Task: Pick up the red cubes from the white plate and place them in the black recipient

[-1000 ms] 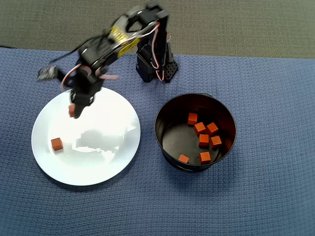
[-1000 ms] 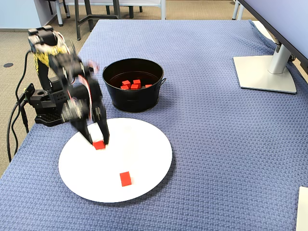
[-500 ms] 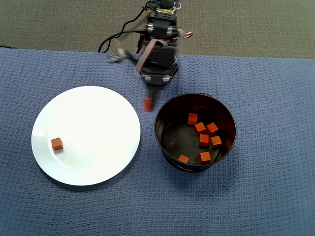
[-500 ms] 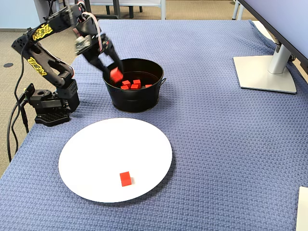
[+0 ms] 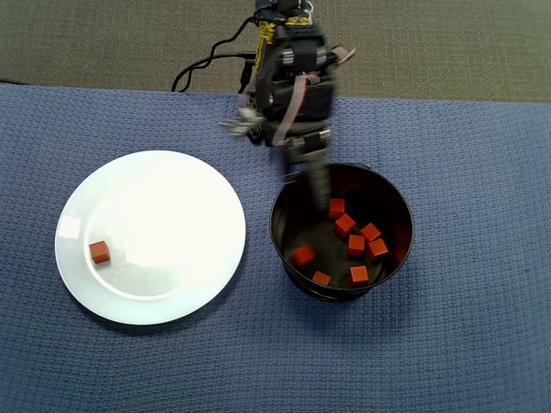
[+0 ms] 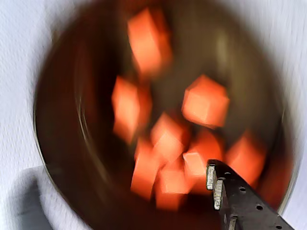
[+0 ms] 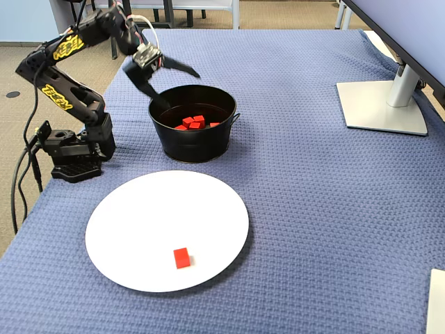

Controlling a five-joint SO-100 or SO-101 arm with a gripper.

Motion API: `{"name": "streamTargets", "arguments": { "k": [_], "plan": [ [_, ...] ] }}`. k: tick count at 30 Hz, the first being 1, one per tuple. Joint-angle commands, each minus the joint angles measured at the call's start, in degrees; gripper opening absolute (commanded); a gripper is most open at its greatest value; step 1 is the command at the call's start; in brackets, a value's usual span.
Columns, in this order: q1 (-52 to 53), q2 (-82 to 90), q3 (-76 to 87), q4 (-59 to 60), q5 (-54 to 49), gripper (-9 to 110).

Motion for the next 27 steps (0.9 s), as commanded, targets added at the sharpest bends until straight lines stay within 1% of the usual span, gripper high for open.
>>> {"name": "streamTargets", "arguments": {
  "k": [1,5,8,10,14,16,18,21,27],
  "plan": [
    [22.06,-5.01,3.08,-17.23,-18.11,36],
    [32.26,-12.22,8.00,-31.03,-26.98,27],
    [36.74,-18.72,7.65,-37.35,-29.88,19],
    [39.11,-22.85,7.12,-40.34,-32.70,17],
    [42.28,-29.88,6.24,-45.88,-37.44,24],
    [43.07,-32.70,4.92,-46.41,-39.11,26],
    [43.68,-34.98,3.87,-46.93,-41.75,28],
    [44.21,-38.50,4.04,-52.38,-44.56,28],
    [44.82,-44.03,0.79,-54.32,-43.33,28]
  ]
}}
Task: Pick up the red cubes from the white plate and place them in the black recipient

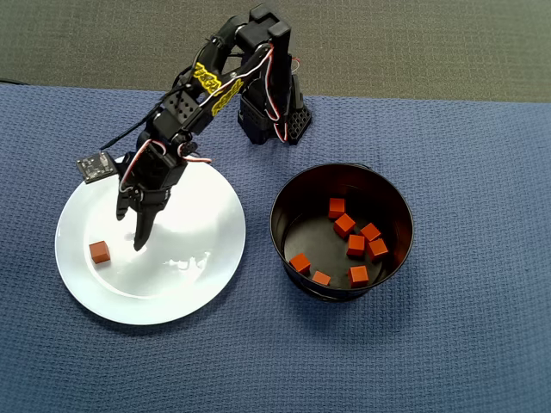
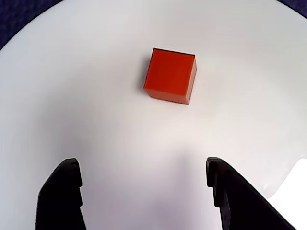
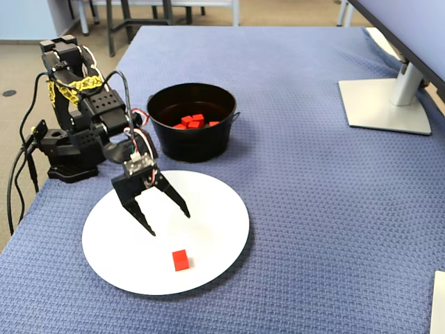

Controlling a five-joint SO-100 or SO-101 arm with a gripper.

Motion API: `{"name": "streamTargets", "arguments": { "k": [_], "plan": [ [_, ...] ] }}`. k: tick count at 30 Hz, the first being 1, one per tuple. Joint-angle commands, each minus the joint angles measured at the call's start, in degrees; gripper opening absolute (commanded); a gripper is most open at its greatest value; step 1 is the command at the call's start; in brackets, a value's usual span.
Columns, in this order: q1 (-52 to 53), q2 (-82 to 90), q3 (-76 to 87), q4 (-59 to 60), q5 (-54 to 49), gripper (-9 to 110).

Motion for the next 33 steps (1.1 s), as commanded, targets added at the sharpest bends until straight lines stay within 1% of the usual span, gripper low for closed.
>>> {"name": "streamTargets", "arguments": {
  "k": [1,13,33],
  "plan": [
    [1.14,-2.72,-5.71,-2.90,-0.18,28],
    [0.18,-11.69,-11.78,-3.43,0.00,27],
    [0.79,-21.62,-23.64,-2.64,1.49,20]
  ]
}}
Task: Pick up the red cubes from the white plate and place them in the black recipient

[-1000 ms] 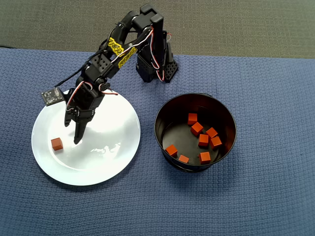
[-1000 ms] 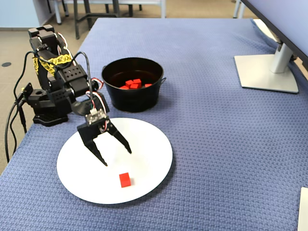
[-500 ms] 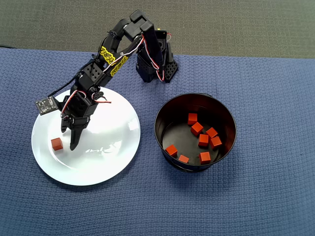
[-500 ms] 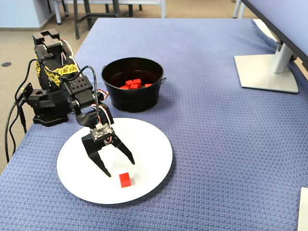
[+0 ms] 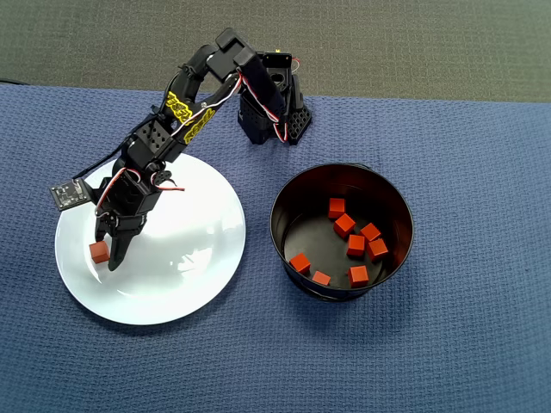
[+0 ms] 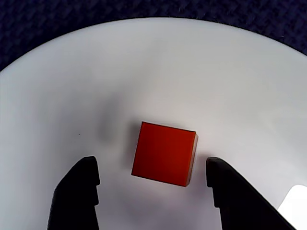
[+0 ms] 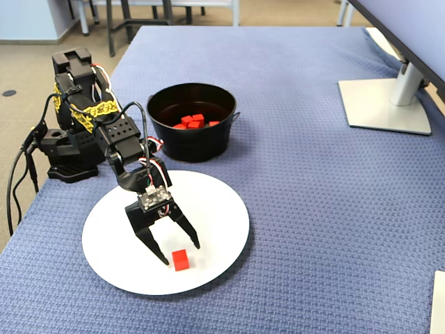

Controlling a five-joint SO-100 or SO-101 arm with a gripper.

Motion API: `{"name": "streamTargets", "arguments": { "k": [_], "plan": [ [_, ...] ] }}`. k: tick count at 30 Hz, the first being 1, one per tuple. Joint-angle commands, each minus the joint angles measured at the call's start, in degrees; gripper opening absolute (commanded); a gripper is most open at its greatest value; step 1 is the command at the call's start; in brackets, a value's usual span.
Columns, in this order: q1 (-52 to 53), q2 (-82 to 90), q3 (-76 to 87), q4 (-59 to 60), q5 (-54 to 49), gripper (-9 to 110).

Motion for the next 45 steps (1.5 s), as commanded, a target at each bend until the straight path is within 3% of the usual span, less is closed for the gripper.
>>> {"name": "streamTargets", "arguments": {
  "k": [1,10,14,20,26,31,38,45],
  "plan": [
    [0.44,0.18,-4.66,-0.09,0.88,20],
    [0.53,-0.26,-3.78,-0.26,0.62,15],
    [0.53,-0.44,-3.78,-0.88,1.67,0],
    [0.62,2.11,-3.96,-0.79,4.13,0],
    [3.43,26.72,9.40,3.34,11.16,0],
    [2.11,46.58,17.75,14.94,17.84,0],
    [-10.28,60.47,13.62,42.01,37.35,0],
    [-36.21,65.39,15.38,50.63,58.54,0]
  ]
}}
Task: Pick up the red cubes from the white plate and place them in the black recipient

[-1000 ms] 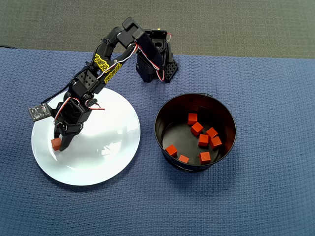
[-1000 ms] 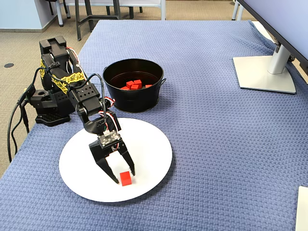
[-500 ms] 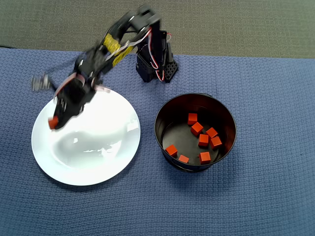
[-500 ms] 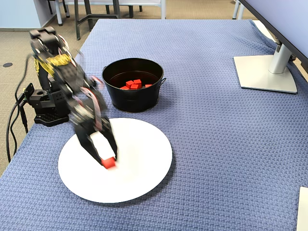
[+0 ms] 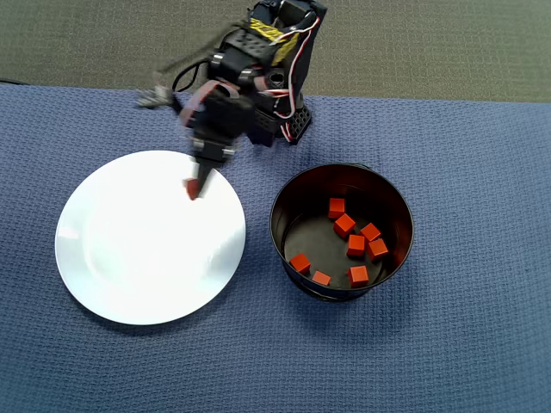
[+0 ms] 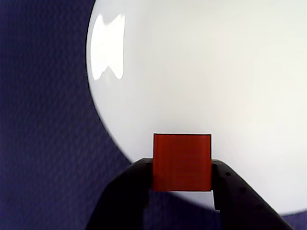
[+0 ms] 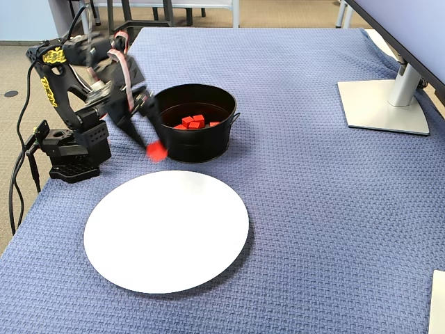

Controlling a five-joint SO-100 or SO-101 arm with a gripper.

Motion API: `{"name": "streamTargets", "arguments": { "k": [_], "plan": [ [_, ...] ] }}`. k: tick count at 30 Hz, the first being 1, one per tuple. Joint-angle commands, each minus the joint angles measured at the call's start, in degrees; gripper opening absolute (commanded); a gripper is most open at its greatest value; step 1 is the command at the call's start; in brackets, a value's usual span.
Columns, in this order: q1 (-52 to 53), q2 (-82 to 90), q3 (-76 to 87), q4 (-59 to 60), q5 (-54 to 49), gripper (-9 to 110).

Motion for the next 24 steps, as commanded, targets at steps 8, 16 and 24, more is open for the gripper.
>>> {"name": "streamTargets", "arguments": {
  "k": [8,16,24],
  "plan": [
    [-36.65,9.05,-6.50,7.21,24.79,0],
    [-42.80,11.78,-3.87,8.00,19.42,41],
    [-24.43,14.06,-2.90,7.47,13.80,27]
  ]
}}
